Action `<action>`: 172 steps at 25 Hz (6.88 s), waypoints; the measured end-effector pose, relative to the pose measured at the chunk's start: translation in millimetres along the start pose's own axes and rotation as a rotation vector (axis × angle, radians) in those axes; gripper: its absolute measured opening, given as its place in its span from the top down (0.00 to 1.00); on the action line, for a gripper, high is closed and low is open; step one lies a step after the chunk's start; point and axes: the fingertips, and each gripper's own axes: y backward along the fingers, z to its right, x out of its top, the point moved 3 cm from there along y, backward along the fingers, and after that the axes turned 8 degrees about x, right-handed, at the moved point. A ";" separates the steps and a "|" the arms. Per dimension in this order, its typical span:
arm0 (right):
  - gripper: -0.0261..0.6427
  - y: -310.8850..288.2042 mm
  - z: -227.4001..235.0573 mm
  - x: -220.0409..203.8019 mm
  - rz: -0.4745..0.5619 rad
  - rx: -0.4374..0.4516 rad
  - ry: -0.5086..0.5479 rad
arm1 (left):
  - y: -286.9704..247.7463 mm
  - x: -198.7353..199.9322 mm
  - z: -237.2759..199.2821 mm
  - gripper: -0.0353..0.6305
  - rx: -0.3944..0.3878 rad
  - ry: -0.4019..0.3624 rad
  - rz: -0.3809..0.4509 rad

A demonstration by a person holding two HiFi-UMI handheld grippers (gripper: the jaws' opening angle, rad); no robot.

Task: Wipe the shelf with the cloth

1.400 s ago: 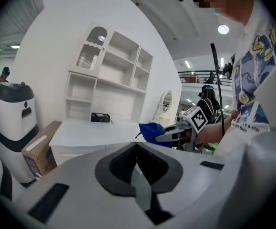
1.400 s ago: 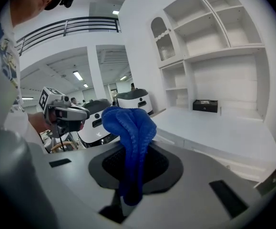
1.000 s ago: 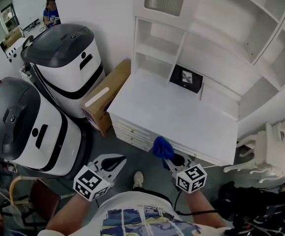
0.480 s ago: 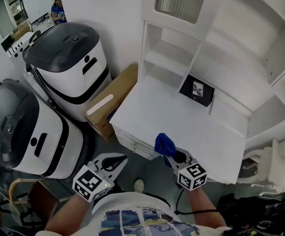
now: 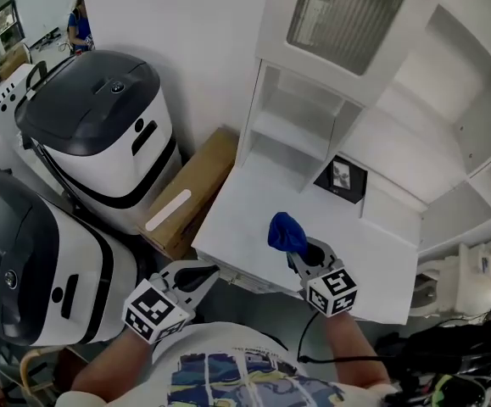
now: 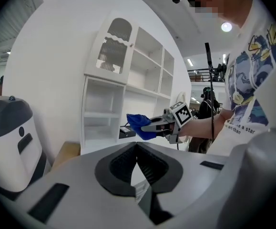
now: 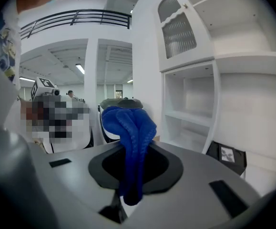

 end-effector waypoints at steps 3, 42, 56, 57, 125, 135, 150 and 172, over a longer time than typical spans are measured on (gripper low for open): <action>0.86 -25.8 8.1 29.8 0.003 -0.056 0.055 | -0.8 9.6 -29.5 0.93 -0.048 -0.013 0.008; 0.86 -205.9 147.0 258.0 0.096 -0.378 0.577 | 12.9 39.1 -143.5 0.93 0.135 0.059 0.079; 0.86 -234.6 153.5 204.6 -0.005 -0.315 0.518 | 12.7 38.0 -143.2 0.93 0.163 0.056 0.070; 0.86 -236.8 154.0 198.9 -0.020 -0.310 0.509 | 13.3 37.3 -143.0 0.93 0.165 0.055 0.067; 0.86 -120.1 233.0 30.7 -0.249 -0.421 0.215 | -64.9 56.9 -85.8 0.93 -0.036 -0.042 0.011; 0.86 -82.3 247.0 22.0 -0.256 -0.467 0.225 | -88.3 63.0 -71.3 0.93 -0.097 -0.058 0.016; 0.86 -37.3 266.7 45.7 -0.247 -0.554 0.246 | -82.0 58.7 -69.0 0.93 -0.109 -0.059 0.017; 0.86 19.5 263.5 167.3 -0.083 -0.703 0.333 | -49.4 48.5 -70.0 0.93 -0.123 -0.060 0.039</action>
